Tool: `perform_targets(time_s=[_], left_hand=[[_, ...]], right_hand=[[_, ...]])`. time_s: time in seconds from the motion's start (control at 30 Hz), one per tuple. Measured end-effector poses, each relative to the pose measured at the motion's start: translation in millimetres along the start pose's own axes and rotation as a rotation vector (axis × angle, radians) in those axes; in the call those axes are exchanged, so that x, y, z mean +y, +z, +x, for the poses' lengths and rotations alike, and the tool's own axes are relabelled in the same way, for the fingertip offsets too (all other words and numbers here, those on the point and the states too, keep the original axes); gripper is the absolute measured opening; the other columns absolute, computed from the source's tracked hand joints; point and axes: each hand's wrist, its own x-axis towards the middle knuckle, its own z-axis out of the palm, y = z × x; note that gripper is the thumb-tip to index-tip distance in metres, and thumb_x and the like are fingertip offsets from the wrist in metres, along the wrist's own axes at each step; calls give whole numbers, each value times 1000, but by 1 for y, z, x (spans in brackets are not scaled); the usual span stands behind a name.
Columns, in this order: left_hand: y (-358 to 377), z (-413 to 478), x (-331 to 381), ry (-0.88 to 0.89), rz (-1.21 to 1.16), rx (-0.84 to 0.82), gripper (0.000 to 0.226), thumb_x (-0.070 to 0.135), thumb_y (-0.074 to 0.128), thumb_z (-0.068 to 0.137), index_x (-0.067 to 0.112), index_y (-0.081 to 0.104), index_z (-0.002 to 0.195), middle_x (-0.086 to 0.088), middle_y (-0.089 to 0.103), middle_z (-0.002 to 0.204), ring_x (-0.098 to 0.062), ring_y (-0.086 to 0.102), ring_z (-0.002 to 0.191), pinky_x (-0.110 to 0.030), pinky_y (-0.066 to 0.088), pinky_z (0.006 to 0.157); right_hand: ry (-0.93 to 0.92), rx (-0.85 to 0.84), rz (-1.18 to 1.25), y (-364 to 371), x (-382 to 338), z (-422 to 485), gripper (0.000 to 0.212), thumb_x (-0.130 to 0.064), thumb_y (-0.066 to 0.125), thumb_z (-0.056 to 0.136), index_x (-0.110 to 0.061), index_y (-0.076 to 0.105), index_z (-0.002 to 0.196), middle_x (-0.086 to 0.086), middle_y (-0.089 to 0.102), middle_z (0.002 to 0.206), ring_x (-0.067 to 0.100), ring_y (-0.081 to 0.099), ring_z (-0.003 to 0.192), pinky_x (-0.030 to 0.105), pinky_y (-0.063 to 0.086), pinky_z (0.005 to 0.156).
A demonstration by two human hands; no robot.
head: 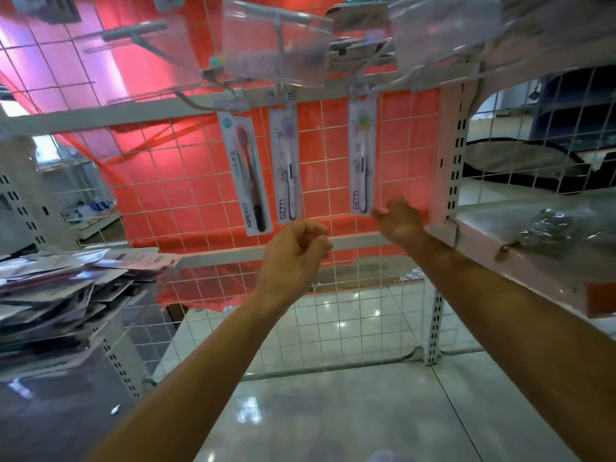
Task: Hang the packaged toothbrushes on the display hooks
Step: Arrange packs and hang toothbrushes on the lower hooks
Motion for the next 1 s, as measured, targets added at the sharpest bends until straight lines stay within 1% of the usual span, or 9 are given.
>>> perform_targets(time_s=[0.07, 0.17, 0.33, 0.4, 0.47, 0.57, 0.63, 0.87, 1.0], left_hand=[[4, 10, -8, 39, 150, -25, 8, 13, 61, 92, 20, 63, 89, -8, 71, 82, -23, 68, 79, -33, 57, 74], [11, 23, -22, 74, 312, -58, 6, 12, 60, 93, 13, 64, 96, 6, 63, 77, -15, 62, 74, -25, 51, 67], [24, 38, -38, -86, 430, -168, 16, 16, 57, 92, 12, 64, 105, 4, 63, 88, -14, 59, 80, -24, 44, 70], [27, 42, -43, -130, 509, -212, 17, 16, 57, 89, 9, 65, 103, 0, 63, 91, -16, 57, 82, -24, 39, 72], [27, 45, -45, -144, 573, -247, 16, 17, 58, 85, 10, 66, 97, 0, 62, 86, -22, 60, 85, -27, 42, 73], [19, 51, -33, -221, 628, -330, 27, 21, 59, 89, 11, 65, 114, -5, 69, 110, -26, 62, 106, -36, 49, 92], [12, 55, -18, -266, 675, -371, 33, 23, 58, 92, 11, 61, 122, -7, 66, 121, -26, 61, 112, -37, 47, 97], [-14, 50, 42, -386, 697, -437, 31, 26, 58, 94, 13, 62, 122, -5, 65, 125, -24, 60, 114, -33, 44, 99], [-27, 41, 80, -502, 621, -466, 30, 32, 60, 94, 17, 63, 119, -5, 65, 124, -26, 62, 111, -40, 50, 98]], right_hand=[[6, -63, -78, 9, 9, -6, 37, -29, 49, 99, -1, 53, 122, 9, 59, 91, 19, 55, 72, 26, 43, 58], [-4, -137, -162, 26, 22, -14, 37, -33, 50, 98, -5, 54, 122, 11, 63, 107, 22, 59, 86, 27, 44, 69], [-39, -276, -286, 52, 28, -27, 31, -32, 48, 97, -8, 63, 110, 12, 65, 113, 29, 60, 108, 33, 45, 88], [-74, -323, -361, 53, 21, -38, 32, -31, 45, 99, -8, 65, 111, 11, 65, 118, 30, 58, 115, 32, 43, 93], [-85, -352, -380, 54, 15, -46, 34, -31, 46, 98, -7, 63, 114, 12, 63, 122, 30, 56, 117, 31, 42, 93], [-49, -399, -372, 46, -2, -57, 37, -35, 46, 98, -9, 60, 120, 10, 60, 128, 29, 53, 119, 30, 40, 94], [-32, -422, -341, 34, -19, -64, 37, -33, 46, 99, -8, 59, 122, 11, 60, 128, 29, 53, 119, 31, 40, 95], [23, -422, -300, -14, -79, -99, 35, -29, 49, 98, -6, 58, 123, 13, 61, 128, 29, 55, 118, 33, 41, 95], [152, -479, -314, -38, -118, -118, 32, -27, 51, 97, -14, 57, 126, 8, 60, 130, 28, 57, 117, 36, 45, 97]])
